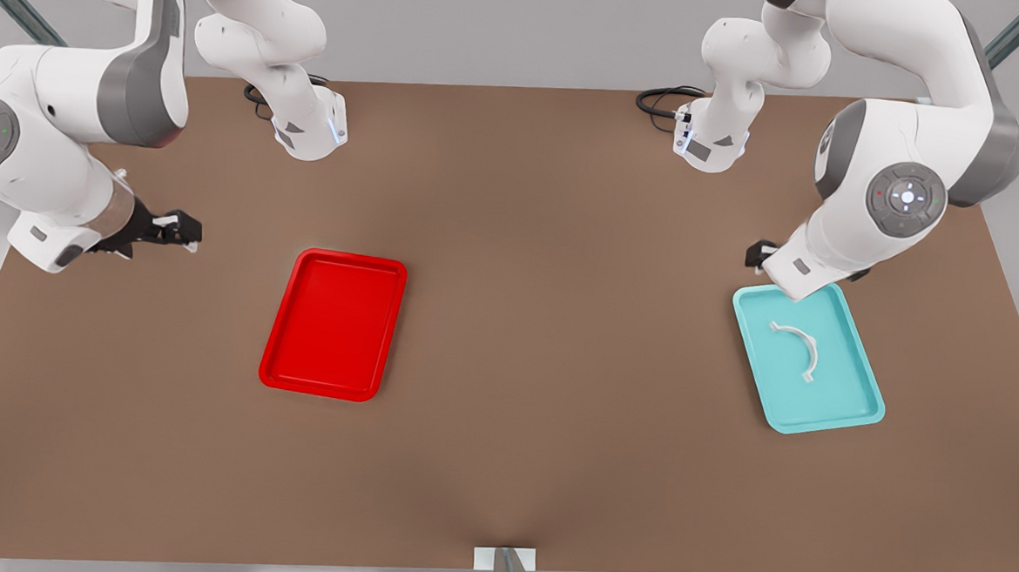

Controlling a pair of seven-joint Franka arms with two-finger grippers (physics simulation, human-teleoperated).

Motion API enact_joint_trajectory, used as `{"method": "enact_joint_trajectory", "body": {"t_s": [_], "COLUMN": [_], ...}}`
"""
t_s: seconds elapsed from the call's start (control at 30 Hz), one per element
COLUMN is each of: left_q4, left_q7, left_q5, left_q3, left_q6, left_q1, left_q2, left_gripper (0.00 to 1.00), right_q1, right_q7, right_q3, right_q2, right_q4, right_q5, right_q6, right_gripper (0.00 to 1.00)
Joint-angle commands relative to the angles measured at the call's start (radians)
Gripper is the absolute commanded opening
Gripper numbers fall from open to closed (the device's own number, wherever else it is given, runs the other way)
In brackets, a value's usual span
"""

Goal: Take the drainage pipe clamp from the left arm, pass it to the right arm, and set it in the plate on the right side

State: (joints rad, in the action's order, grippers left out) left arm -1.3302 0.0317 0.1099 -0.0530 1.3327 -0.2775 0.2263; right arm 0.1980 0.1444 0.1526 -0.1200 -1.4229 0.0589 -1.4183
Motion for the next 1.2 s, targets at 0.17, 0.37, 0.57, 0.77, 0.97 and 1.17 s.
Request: {"method": "enact_joint_trajectory", "body": {"t_s": [0.17,0.37,0.57,0.77,0.97,1.17], "left_q4": [0.008,-0.227,-0.314,-0.337,-0.472,-0.54], "left_q7": [-0.261,-0.608,-1.076,-1.48,-1.435,-1.403], "left_q5": [-0.03,-0.154,-0.282,-0.272,-0.213,-0.217], "left_q3": [-0.077,-0.08,-0.08,-0.097,-0.097,-0.097], "left_q6": [0.273,0.789,0.858,0.861,1.131,1.134], "left_q1": [0.052,0.207,0.353,0.38,0.377,0.379], "left_q2": [0.205,0.329,0.354,0.37,0.373,0.372], "left_gripper": [1.0,1.0,1.0,1.0,1.0,1.0], "right_q1": [0.0,0.0,0.0,0.0,0.0,0.0], "right_q7": [0.064,0.064,0.066,0.066,0.067,0.067], "right_q3": [0.001,-0.001,-0.001,-0.001,-0.001,-0.001], "right_q2": [-0.003,-0.009,-0.01,-0.012,-0.012,-0.012], "right_q4": [-0.001,-0.001,-0.002,-0.008,-0.01,-0.016], "right_q5": [0.001,0.001,-0.002,-0.007,-0.01,-0.01], "right_q6": [-0.042,-0.042,-0.042,-0.042,-0.042,-0.044], "right_gripper": [1.0,1.0,1.0,1.0,1.0,1.0]}}
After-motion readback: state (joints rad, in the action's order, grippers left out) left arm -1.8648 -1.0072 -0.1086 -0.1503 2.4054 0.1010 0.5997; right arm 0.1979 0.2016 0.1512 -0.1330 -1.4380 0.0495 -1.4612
